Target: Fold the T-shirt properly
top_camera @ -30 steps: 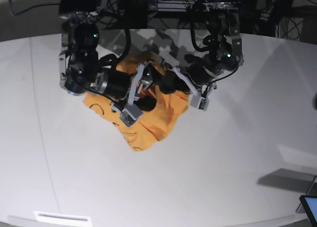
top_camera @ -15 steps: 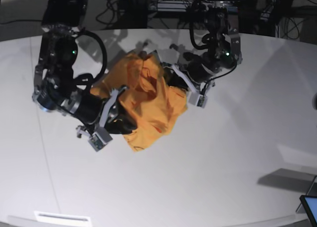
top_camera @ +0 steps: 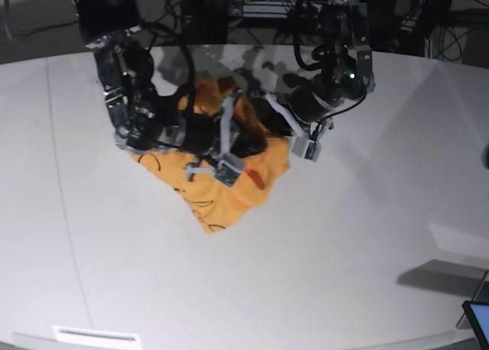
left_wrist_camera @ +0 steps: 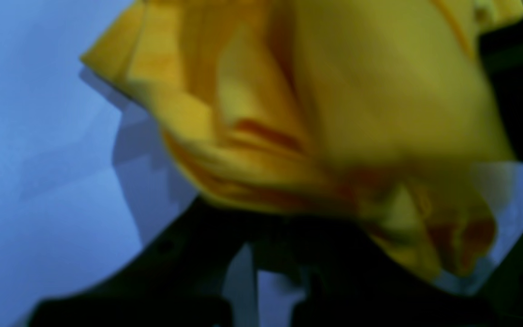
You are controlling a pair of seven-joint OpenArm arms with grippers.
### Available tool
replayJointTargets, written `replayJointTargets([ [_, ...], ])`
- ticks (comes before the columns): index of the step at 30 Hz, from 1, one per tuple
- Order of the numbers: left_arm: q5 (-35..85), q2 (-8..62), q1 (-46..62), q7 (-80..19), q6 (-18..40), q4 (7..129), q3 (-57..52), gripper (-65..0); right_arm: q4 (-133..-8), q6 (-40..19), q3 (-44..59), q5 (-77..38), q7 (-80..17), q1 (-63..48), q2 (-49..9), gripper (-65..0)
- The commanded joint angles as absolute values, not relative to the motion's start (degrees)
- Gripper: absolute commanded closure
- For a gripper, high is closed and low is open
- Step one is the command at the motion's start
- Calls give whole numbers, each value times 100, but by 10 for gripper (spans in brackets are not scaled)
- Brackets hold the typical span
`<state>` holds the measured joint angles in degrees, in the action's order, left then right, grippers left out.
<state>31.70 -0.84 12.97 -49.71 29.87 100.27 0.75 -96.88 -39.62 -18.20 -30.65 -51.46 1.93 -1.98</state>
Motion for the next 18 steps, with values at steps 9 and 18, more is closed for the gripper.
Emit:
replayJointTargets([
  [9,4127,497,1657,-4831,3011,10800,57,0,-10369,-4000,-1314,-3213,-5367,286,-110,-36],
  [18,5130,822,2026,-4831,3011,11284,101,0,-10422,-4000,-585,-3169,-5402,602,-453,-41],
])
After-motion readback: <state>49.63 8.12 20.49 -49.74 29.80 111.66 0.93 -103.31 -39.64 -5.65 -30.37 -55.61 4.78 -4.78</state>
